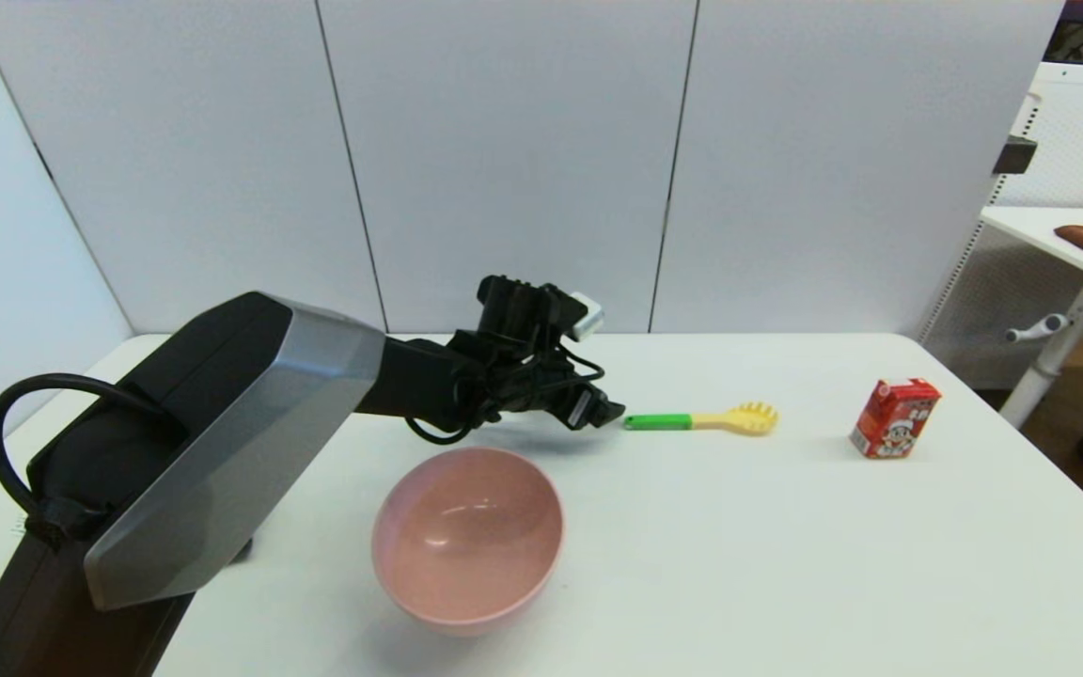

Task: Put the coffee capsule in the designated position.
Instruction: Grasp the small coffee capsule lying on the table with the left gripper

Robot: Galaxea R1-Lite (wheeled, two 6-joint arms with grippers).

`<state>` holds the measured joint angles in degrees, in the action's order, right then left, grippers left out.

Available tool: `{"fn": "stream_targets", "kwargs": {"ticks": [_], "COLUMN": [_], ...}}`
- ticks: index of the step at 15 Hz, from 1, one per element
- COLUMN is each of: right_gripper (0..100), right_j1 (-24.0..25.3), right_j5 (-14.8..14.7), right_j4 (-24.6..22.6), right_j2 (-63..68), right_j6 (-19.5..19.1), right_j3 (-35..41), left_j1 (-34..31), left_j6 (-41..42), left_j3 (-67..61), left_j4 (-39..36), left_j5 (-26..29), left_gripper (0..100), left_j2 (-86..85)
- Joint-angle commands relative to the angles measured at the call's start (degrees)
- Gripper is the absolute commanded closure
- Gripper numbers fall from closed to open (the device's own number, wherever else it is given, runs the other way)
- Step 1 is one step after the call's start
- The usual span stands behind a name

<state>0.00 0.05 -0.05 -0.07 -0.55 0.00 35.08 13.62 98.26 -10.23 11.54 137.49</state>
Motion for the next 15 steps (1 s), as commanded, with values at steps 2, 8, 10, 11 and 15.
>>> {"fn": "stream_targets", "kwargs": {"ticks": [2, 8, 10, 11, 15], "right_gripper": [0, 0, 0, 0, 0], "right_j1": [0.0, 0.0, 0.0, 0.0, 0.0], "right_j5": [0.0, 0.0, 0.0, 0.0, 0.0], "right_j4": [0.0, 0.0, 0.0, 0.0, 0.0], "right_j2": [0.1, 0.1, 0.1, 0.1, 0.1], "right_j6": [0.0, -0.1, -0.1, 0.0, -0.1], "right_j3": [0.0, 0.0, 0.0, 0.0, 0.0], "left_j1": [0.1, 0.2, 0.2, 0.2, 0.5], "left_j6": [0.1, 0.0, 0.0, 0.0, 0.1], "left_j3": [0.0, 0.0, -0.1, -0.2, -0.4], "left_j4": [-0.1, -0.1, -0.1, 0.1, 1.0], "left_j5": [0.1, 0.1, 0.1, 0.1, 0.1], "left_gripper": [0, 100, 100, 100, 100], "left_j2": [-0.1, 0.2, 0.1, 0.1, -0.1]}}
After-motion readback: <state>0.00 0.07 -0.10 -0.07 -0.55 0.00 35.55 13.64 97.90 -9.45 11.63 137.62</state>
